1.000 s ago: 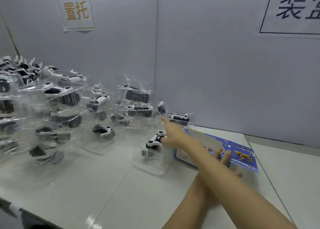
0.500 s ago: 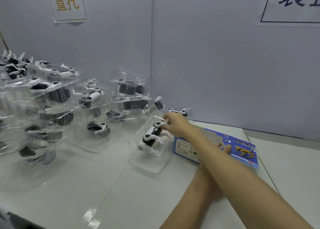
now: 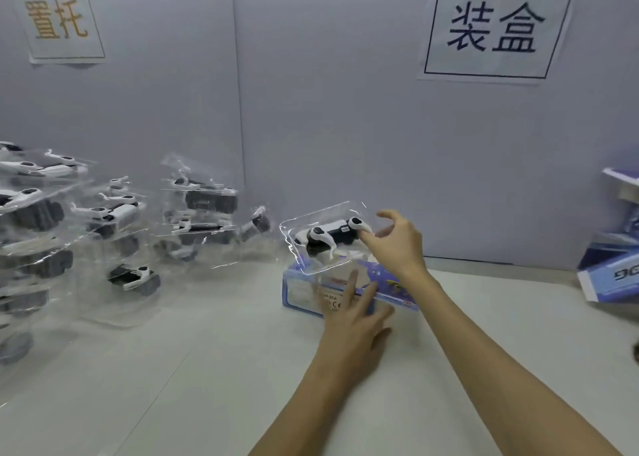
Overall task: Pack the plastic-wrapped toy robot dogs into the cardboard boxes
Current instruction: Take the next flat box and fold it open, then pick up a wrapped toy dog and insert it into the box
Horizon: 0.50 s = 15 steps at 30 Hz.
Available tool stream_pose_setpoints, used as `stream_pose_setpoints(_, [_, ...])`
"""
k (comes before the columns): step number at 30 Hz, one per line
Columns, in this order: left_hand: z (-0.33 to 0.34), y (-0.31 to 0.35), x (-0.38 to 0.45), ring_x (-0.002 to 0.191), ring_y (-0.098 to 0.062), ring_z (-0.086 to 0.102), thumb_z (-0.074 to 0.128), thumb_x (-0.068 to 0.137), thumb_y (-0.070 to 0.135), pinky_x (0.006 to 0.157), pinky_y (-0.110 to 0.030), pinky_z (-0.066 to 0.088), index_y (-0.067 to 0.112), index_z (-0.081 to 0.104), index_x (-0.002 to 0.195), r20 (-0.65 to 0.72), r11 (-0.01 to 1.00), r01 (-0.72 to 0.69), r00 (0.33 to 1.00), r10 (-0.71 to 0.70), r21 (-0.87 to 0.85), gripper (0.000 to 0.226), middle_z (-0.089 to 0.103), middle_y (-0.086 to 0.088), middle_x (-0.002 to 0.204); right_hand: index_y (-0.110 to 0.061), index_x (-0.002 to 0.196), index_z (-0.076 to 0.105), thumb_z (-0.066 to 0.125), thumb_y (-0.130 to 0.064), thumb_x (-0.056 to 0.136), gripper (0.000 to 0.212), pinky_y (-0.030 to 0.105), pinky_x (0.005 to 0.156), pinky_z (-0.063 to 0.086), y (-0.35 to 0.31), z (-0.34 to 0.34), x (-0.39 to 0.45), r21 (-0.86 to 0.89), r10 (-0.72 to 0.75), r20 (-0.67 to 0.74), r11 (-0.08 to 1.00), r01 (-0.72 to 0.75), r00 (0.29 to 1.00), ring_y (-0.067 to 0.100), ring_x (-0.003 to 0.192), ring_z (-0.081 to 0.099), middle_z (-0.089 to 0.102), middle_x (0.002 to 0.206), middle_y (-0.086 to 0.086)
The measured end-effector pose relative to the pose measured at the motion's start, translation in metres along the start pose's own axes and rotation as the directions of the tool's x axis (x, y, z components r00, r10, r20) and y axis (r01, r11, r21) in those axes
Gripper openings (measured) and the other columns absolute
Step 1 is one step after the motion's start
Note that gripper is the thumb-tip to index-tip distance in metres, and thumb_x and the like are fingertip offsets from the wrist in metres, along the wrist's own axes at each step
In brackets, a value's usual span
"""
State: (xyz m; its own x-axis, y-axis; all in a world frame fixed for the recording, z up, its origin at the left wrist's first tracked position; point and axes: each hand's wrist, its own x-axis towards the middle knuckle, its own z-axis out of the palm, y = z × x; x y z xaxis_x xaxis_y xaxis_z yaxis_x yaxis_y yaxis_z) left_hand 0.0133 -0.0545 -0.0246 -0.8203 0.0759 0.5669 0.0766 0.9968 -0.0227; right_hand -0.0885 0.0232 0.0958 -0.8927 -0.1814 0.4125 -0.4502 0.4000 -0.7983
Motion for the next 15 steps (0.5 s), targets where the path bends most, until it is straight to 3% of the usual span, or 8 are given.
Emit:
stream_pose_setpoints(3, [0.005, 0.0, 0.0, 0.159, -0.04, 0.006, 0.054, 0.101, 0.043, 0.103, -0.09, 0.01, 0.03, 0.062, 0.117, 0.034, 0.997, -0.006, 0.999, 0.009, -0.074, 0.022, 0.036, -0.001, 0.166, -0.003, 0.111, 0.073, 0.082, -0.028, 0.086, 0.037, 0.043, 0.08, 0.061, 0.033, -0.025, -0.003, 0.258, 0.296, 0.045, 0.919, -0.297, 0.954, 0.027, 0.08, 0.068, 0.07, 0.093, 0.009])
stream_pose_setpoints(5, [0.006, -0.003, 0.003, 0.16, -0.039, -0.005, 0.048, 0.104, 0.043, 0.105, -0.09, 0.003, 0.028, 0.06, 0.115, 0.056, 0.996, -0.005, 0.998, 0.011, -0.094, 0.022, 0.027, 0.0, 0.17, 0.002, 0.085, 0.072, 0.078, -0.02, 0.09, 0.023, 0.036, 0.062, 0.052, 0.047, -0.036, -0.01, 0.374, 0.38, 0.094, 0.843, -0.386, 0.92, 0.026, 0.063, 0.057, 0.062, 0.076, 0.011])
stream_pose_setpoints(7, [0.007, -0.007, 0.005, 0.16, -0.04, 0.0, 0.048, 0.104, 0.044, 0.105, -0.09, 0.006, 0.027, 0.061, 0.109, 0.06, 0.995, 0.001, 0.998, 0.005, -0.1, 0.022, 0.028, 0.0, 0.17, -0.01, 0.07, 0.059, 0.071, -0.016, 0.095, 0.028, 0.027, 0.052, 0.034, 0.06, -0.044, -0.015, 0.43, 0.424, 0.111, 0.795, -0.428, 0.899, 0.02, 0.056, 0.042, 0.05, 0.069, 0.008])
stream_pose_setpoints(9, [0.006, -0.012, 0.007, 0.156, -0.046, 0.019, 0.054, 0.102, 0.044, 0.101, -0.089, 0.021, 0.025, 0.067, 0.101, 0.025, 0.996, 0.005, 1.0, -0.003, -0.09, 0.022, 0.043, -0.001, 0.162, -0.019, 0.075, 0.048, 0.063, -0.006, 0.094, 0.028, 0.026, 0.053, 0.026, 0.075, -0.049, -0.019, 0.528, 0.485, 0.137, 0.702, -0.477, 0.864, 0.018, 0.06, 0.036, 0.043, 0.071, 0.006])
stream_pose_setpoints(11, [0.006, -0.018, 0.008, 0.151, -0.049, 0.031, 0.064, 0.1, 0.037, 0.097, -0.086, 0.033, 0.022, 0.071, 0.097, -0.031, 0.992, 0.029, 0.999, -0.033, -0.127, 0.017, 0.053, -0.003, 0.154, -0.022, 0.092, 0.052, 0.059, 0.0, 0.093, 0.024, 0.028, 0.053, 0.035, 0.087, -0.052, -0.025, 0.624, 0.522, 0.17, 0.6, -0.501, 0.836, 0.02, 0.064, 0.042, 0.045, 0.081, 0.01])
stream_pose_setpoints(13, [0.009, -0.025, 0.008, 0.152, -0.048, 0.029, 0.067, 0.1, 0.026, 0.097, -0.082, 0.038, 0.019, 0.072, 0.101, -0.022, 0.982, 0.049, 0.998, -0.054, -0.182, 0.009, 0.05, -0.004, 0.157, -0.025, 0.117, 0.049, 0.056, 0.004, 0.094, 0.038, 0.032, 0.049, 0.043, 0.098, -0.053, -0.031, 0.69, 0.546, 0.187, 0.519, -0.505, 0.817, 0.023, 0.061, 0.047, 0.05, 0.091, 0.014])
stream_pose_setpoints(15, [0.009, -0.029, 0.008, 0.157, -0.042, 0.02, 0.063, 0.101, 0.022, 0.105, -0.079, 0.033, 0.02, 0.072, 0.115, 0.034, 0.977, 0.077, 0.997, -0.072, -0.197, 0.017, 0.042, -0.001, 0.163, -0.023, 0.131, 0.05, 0.049, 0.01, 0.091, 0.052, 0.032, 0.043, 0.047, 0.103, -0.055, -0.034, 0.725, 0.561, 0.203, 0.464, -0.508, 0.802, 0.023, 0.056, 0.055, 0.056, 0.095, 0.015])
